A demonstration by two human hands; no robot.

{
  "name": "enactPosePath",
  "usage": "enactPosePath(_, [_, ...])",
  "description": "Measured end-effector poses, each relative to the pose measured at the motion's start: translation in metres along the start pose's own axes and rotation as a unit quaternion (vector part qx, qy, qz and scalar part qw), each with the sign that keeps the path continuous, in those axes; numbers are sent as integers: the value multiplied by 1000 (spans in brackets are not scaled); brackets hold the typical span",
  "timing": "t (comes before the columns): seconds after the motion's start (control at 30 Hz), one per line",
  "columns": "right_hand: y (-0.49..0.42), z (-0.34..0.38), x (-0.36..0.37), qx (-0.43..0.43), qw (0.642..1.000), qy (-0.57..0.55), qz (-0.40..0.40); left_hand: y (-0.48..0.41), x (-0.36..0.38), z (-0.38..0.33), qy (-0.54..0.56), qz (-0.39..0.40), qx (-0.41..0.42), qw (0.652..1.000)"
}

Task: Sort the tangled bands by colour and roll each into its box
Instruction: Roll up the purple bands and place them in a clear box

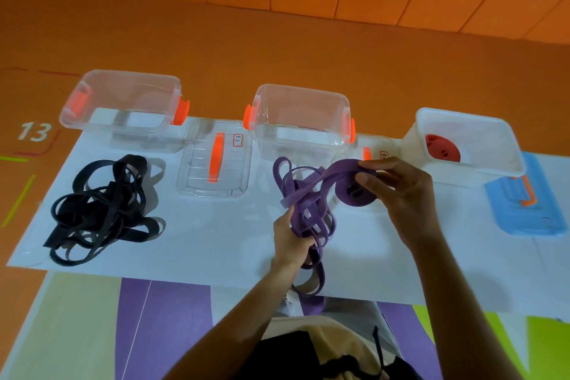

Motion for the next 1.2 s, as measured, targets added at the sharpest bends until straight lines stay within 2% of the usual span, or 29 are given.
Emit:
enactPosePath(0.1, [-1, -4, -1, 3, 1000, -4, -9, 7, -7, 26, 6, -35, -99, 994])
enactPosePath(0.2, [-1, -5, -3, 8, 1000, -13, -11, 13, 2, 46, 109, 2, -210, 971])
enactPosePath(0.33, [1, -4, -4, 13, 1000, -25, -5, 11, 11, 48, 225, 21, -292, 929])
enactPosePath(0.43, [1, -4, -5, 17, 999, -32, -3, 13, 19, 40, 337, 73, -292, 892])
enactPosePath(0.5, [1, -5, -8, 22, 999, -32, -3, 12, 17, 38, 403, 69, -273, 871])
enactPosePath(0.6, [1, -7, -13, 28, 999, -28, -7, 4, 11, 37, 442, 41, -252, 860])
enactPosePath(0.7, [2, -6, -13, 33, 999, -36, 1, -5, 15, 34, 449, 35, -240, 860])
enactPosePath(0.87, [7, -6, 0, 66, 996, -10, 62, -16, 21, 15, 462, 103, -213, 855])
enactPosePath(1.0, [9, -10, 1, 87, 992, 19, 90, -26, 11, -8, 447, 118, -180, 868])
enactPosePath(1.1, [8, -7, -11, 85, 993, 8, 81, -36, 5, -8, 390, 138, -202, 888])
enactPosePath(1.2, [6, -3, -24, 82, 994, 7, 77, -45, -8, -8, 205, 145, -212, 945])
Point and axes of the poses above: each hand's wrist, its own y-axis away from the middle knuckle, its own x-axis out of the palm, z = x × y, the point moved 8 cm from there along -y, towards the middle knuckle, and after that the axes turned 10 degrees about -y, right-handed, at the moved point
